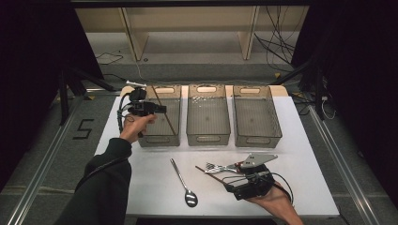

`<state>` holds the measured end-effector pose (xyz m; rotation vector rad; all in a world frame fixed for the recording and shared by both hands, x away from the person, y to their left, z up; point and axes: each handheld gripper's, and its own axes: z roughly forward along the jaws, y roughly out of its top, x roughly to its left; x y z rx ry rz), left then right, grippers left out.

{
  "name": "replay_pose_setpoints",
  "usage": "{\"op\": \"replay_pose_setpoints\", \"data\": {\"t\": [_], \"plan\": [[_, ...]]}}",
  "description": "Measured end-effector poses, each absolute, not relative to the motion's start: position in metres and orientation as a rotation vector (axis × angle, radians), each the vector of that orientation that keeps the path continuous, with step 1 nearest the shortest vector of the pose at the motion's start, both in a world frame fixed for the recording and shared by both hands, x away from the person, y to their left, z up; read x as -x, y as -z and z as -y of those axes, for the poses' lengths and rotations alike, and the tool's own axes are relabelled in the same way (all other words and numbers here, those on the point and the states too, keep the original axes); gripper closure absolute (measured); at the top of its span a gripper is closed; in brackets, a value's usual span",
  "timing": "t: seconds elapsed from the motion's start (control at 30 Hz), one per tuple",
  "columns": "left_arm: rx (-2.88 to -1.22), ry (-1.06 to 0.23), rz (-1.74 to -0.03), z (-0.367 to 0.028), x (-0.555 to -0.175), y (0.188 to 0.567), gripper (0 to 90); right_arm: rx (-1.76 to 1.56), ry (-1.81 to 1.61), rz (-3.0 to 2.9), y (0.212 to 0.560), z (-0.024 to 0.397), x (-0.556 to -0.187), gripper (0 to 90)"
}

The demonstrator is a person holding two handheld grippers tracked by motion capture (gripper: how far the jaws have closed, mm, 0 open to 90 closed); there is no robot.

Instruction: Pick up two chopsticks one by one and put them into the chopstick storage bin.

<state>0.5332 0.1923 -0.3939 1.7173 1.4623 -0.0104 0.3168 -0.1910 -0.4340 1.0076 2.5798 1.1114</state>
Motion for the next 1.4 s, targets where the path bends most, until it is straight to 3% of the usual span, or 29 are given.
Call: {"op": "replay_pose_setpoints", "data": {"t": [0.07,0.13,0.27,0.33,0.43,0.93,1.4], "plan": [[-1.739,-0.004,-1.477,-0.189,-0.534,0.394,63.7,-1.007,-1.110,-2.582,0.434,0.191,-0.317,17.5],[-1.765,-0.013,-1.489,-0.186,-0.535,0.394,59.3,-1.007,-1.110,-2.583,0.434,0.191,-0.317,17.5],[-1.800,0.017,-1.505,-0.181,-0.538,0.394,31.0,-1.006,-1.110,-2.584,0.434,0.192,-0.317,17.6],[-1.823,0.021,-1.493,-0.179,-0.538,0.393,28.2,-1.006,-1.109,-2.584,0.434,0.192,-0.317,17.6],[-1.830,0.008,-1.507,-0.178,-0.538,0.393,16.0,-1.006,-1.110,-2.585,0.434,0.192,-0.316,17.6],[-1.852,-0.028,-1.491,-0.180,-0.529,0.386,15.7,-1.012,-1.104,-2.588,0.434,0.192,-0.317,17.6],[-1.777,-0.064,-1.323,-0.196,-0.482,0.366,15.7,-1.042,-0.992,-2.647,0.435,0.191,-0.318,22.5]]}}
